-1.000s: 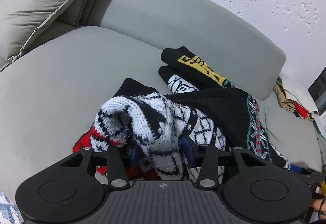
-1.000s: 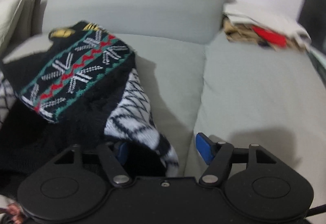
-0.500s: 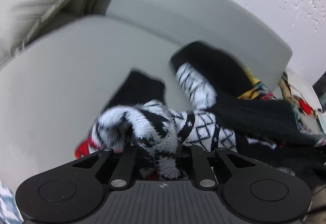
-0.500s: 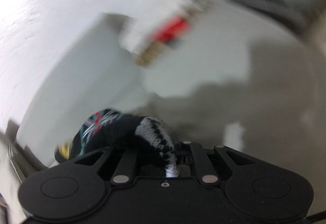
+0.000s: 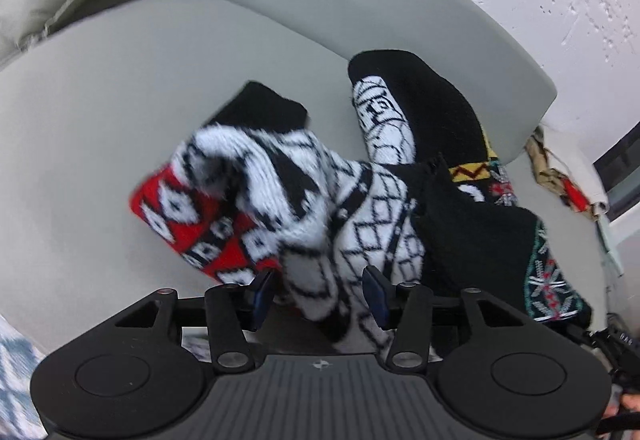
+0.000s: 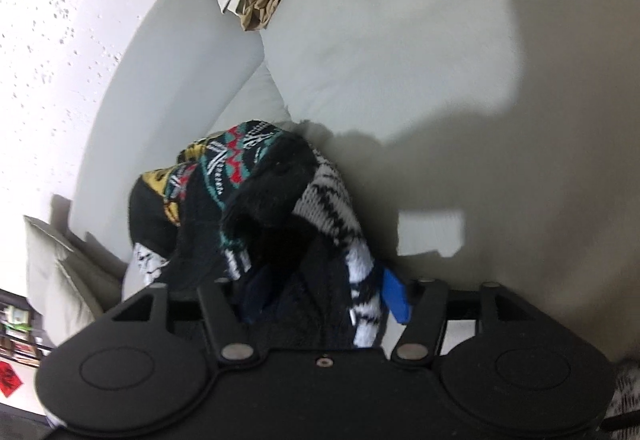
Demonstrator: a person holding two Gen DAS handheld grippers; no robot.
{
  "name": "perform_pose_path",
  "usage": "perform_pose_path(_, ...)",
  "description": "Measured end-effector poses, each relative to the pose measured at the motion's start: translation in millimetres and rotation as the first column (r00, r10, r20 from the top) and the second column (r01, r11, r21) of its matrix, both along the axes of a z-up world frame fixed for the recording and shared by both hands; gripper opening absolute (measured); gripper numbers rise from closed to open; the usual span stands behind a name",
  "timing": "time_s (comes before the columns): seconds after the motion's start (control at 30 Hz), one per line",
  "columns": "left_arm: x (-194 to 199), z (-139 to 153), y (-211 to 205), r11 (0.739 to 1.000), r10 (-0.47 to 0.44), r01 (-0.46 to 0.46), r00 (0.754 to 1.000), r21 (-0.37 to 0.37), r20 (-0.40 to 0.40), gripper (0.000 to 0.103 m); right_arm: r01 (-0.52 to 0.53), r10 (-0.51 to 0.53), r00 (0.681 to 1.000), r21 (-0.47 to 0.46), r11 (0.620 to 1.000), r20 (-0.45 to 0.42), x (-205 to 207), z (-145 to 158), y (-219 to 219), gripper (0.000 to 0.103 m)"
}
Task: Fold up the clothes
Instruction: 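Grasp the sweater body with the right gripper while the left gripper holds its part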
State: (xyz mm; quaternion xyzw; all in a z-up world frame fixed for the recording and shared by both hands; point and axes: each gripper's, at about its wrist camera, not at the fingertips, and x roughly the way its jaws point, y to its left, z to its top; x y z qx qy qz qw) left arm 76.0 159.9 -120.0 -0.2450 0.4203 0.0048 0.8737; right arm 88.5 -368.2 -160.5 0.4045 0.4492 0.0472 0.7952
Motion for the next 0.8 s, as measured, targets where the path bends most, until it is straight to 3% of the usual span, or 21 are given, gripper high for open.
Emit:
perform_pose_path(0.1, 7.2, -3.1, 0.1, 1.000, 0.017, -0.017, 1.000, -0.010, 0.005, 0.046, 0.008, -0.008, 1.000, 0.003, 1.000, 0.007, -1.4, -2.0, -1.4, 0.062)
perform_pose_path(0.17, 13.0, -5.0, 2.2, 1.000, 0.027, -0.027, 1.000, -0.016, 0.010, 0.045, 0.006, -0.006, 1.000, -0.022, 1.000, 0.010, 0.2, -4.2, 0.2, 0.057)
perform_pose_path(0.23, 17.6, -7.8, 5.7, 0.999, 0.038, -0.037, 0.999, -0.015, 0.007, 0.044, -0.018, 0.019, 1.000, -0.085, 0.996, 0.016, 6.1, -7.5, 6.1, 0.036)
perform_pose_path(0.3, 22.9, -12.1, 9.5, 0.999, 0.045, -0.045, 0.999, -0.021, -0.004, 0.045, -0.040, 0.044, 0.999, -0.148, 0.988, 0.021, 12.0, -10.9, 12.1, 0.026)
perform_pose_path(0.37, 29.8, -17.4, 12.6, 0.999, 0.046, -0.047, 0.999, -0.024, -0.025, 0.045, -0.068, 0.071, 0.997, -0.172, 0.983, 0.008, 19.6, -13.8, 17.9, 0.025)
perform_pose_path(0.4, 32.8, -18.9, 13.5, 0.999, 0.044, -0.045, 0.998, -0.025, -0.036, 0.036, -0.087, 0.085, 0.996, -0.186, 0.979, -0.016, 24.0, -13.8, 22.8, 0.017)
perform_pose_path(0.43, 35.1, -15.9, 12.5, 0.999, 0.029, -0.031, 0.999, -0.028, -0.040, 0.017, -0.106, 0.100, 0.994, -0.199, 0.974, -0.040, 28.4, -13.8, 27.7, 0.015)
perform_pose_path(0.47, 37.2, -10.5, 10.6, 0.999, 0.008, -0.009, 0.999, -0.031, -0.039, 0.009, -0.122, 0.112, 0.992, -0.199, 0.972, -0.060, 31.7, -13.0, 32.2, 0.014)
perform_pose_path(0.6, 47.3, 35.1, 3.4, 0.998, -0.056, 0.057, 0.998, -0.036, 0.030, 0.007, -0.124, 0.125, 0.991, 0.021, 0.992, -0.057, 32.5, 10.8, 43.0, 0.014)
perform_pose_path(0.7, 63.5, 89.6, 0.0, 0.994, -0.067, 0.076, 0.991, -0.077, 0.119, 0.007, -0.111, 0.104, 0.994, 0.222, 0.969, 0.042, 41.6, 55.8, 52.6, 0.013)
perform_pose_path(0.8, 72.6, 166.6, -4.8, 0.995, -0.059, 0.076, 0.967, -0.060, 0.247, 0.006, -0.111, 0.048, 0.977, 0.307, 0.945, 0.206, 47.5, 130.7, 56.8, 0.013)
